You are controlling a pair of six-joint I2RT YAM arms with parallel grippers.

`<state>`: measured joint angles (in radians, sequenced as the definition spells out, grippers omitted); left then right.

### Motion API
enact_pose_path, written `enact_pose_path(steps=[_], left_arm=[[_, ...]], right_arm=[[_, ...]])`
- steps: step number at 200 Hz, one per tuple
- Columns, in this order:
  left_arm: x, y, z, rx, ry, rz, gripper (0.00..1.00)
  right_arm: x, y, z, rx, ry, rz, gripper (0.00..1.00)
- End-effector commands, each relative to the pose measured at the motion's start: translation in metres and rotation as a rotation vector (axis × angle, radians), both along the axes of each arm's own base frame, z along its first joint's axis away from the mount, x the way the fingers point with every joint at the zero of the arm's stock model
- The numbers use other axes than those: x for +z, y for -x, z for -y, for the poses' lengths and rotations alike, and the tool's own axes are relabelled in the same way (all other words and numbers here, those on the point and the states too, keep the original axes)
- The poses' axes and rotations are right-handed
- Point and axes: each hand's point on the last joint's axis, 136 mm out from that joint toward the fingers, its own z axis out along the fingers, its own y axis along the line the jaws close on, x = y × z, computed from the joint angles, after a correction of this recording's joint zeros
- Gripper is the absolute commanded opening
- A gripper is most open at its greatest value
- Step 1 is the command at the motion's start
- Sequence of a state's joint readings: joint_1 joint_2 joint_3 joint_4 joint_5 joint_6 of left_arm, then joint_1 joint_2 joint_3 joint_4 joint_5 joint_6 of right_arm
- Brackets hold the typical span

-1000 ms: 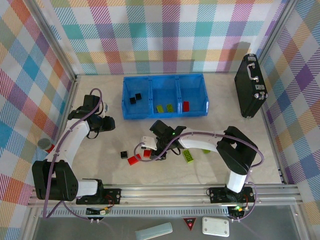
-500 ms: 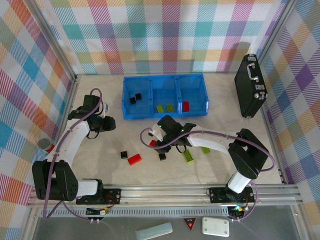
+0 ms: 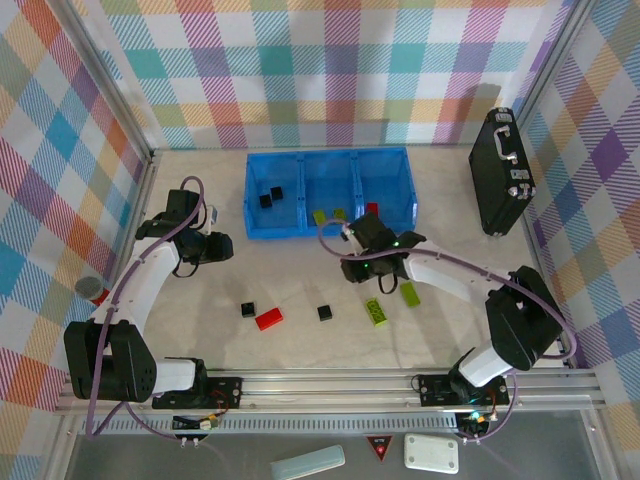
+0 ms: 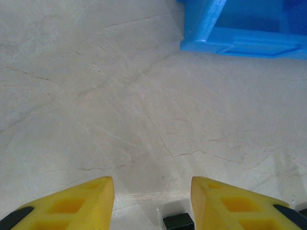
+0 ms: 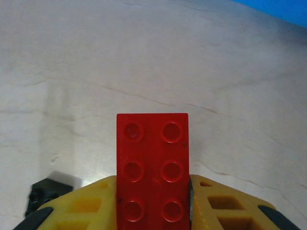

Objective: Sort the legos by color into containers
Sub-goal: Place the lego in the container.

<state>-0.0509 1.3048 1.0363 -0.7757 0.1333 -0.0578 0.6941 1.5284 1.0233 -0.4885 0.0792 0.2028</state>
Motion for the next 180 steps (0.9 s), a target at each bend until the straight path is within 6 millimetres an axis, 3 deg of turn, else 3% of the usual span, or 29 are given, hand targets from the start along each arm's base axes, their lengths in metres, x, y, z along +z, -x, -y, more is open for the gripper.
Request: enact_pose_path(steps=[1,83,120,180], left_arm=[[0.000,0.003,0.000,-0.019,-0.003,0.000,0.46],[0.006,0.004,-0.001,-0.029,-0.004,0.035,0.48],[0.009,0.004,0.001,-0.038,0.008,0.046,0.49],[0.011,0.004,0.003,-0.044,0.020,0.061,0.49]], right_arm=[[0.022,-0.014,0.015,-0.078,-0.003,0.003,0.29],[0.048,-0.090,0.059,-0.208,0.072,-0.001,0.29],[0.047,-0.127,0.076,-0.270,0.074,-0.018,0.30],[0.024,-0.177,0.087,-0.293,0.079,-0.039,0.30]])
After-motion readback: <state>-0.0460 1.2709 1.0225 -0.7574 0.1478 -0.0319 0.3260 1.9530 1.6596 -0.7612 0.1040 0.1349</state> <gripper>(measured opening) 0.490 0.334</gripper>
